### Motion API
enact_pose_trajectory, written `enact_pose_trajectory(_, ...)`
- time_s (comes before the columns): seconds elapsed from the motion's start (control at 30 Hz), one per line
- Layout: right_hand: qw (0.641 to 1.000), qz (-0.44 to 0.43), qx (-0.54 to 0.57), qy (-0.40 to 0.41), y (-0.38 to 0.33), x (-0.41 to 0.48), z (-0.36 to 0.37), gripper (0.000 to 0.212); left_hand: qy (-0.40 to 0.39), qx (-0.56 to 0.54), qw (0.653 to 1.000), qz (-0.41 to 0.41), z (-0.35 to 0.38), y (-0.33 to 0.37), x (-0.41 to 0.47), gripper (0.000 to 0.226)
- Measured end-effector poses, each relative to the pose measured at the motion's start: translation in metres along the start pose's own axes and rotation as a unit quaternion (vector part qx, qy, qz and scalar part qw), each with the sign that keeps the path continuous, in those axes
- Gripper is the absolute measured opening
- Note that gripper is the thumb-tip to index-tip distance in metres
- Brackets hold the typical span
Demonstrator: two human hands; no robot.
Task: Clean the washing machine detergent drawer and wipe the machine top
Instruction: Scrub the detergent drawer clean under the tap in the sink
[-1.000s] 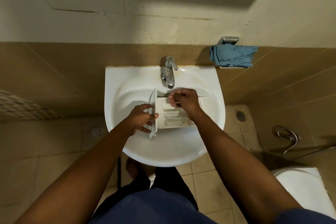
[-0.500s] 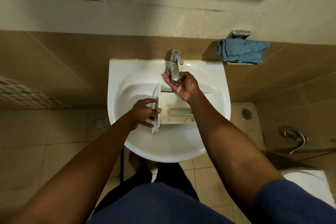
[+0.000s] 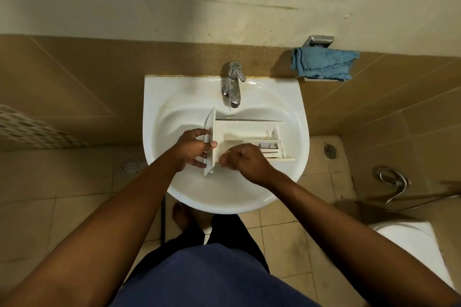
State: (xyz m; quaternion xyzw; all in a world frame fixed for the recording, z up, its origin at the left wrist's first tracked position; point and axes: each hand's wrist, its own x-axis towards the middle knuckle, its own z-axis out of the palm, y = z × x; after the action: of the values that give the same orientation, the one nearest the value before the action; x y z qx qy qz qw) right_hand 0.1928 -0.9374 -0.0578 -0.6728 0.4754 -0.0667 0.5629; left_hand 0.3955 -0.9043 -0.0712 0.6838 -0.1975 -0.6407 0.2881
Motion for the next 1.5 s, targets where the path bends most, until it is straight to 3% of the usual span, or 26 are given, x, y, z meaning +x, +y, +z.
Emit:
enact_pose_trajectory(0.07,0.998,-0.012,-0.06,0.015,0.006,-0.003,-0.005,0.035,-0.001,0.003,1.0,0.001,0.0,0.0,-0.001,0.057)
enact_pose_trajectory(0.13,0.997,0.008,0.006,0.076,0.006,0.0,-0.01,0.035,-0.002,0.001,1.0,0.003,0.0,0.0,-0.001,0.058)
enact_pose_trajectory(0.2,0.991,-0.025,-0.008,0.135,0.007,0.004,-0.011,0.033,-0.004,0.002,1.0,0.002,0.0,0.001,-0.002,0.059)
enact_pose_trajectory(0.3,0.978,-0.121,-0.129,0.107,0.015,0.004,0.0,0.012,-0.008,-0.001,1.0,-0.002,-0.001,0.002,-0.002,0.059)
enact_pose_trajectory(0.4,0.945,-0.191,-0.242,0.109,0.03,-0.008,0.009,0.023,-0.008,0.0,1.0,0.001,0.0,0.002,-0.002,0.058)
enact_pose_trajectory(0.53,0.942,-0.166,-0.271,0.105,0.034,-0.006,0.003,0.035,-0.009,0.004,1.0,0.003,0.0,0.001,-0.002,0.058)
enact_pose_trajectory(0.67,0.943,-0.16,-0.269,0.11,0.019,0.002,0.012,0.033,0.0,0.004,1.0,0.001,0.001,0.003,-0.001,0.058)
enact_pose_trajectory(1.0,0.816,-0.28,-0.504,0.044,0.011,0.015,0.002,0.033,0.002,-0.004,1.0,-0.002,0.002,0.003,-0.002,0.058)
enact_pose_trajectory(1.17,0.877,-0.281,-0.373,0.111,0.018,0.007,0.014,0.027,0.003,-0.005,1.0,-0.001,0.002,0.003,0.0,0.059)
enact_pose_trajectory(1.33,0.896,-0.254,-0.315,0.182,0.026,0.004,0.048,0.017,0.0,0.003,1.0,0.001,0.002,0.003,0.0,0.06)
enact_pose_trajectory(1.4,0.934,-0.198,-0.244,0.168,0.023,0.008,0.042,0.021,-0.001,0.004,1.0,0.001,0.002,0.003,0.0,0.059)
enact_pose_trajectory(1.5,0.99,-0.052,-0.105,0.076,0.013,0.023,0.013,0.029,-0.007,0.001,1.0,-0.002,0.001,0.002,0.0,0.058)
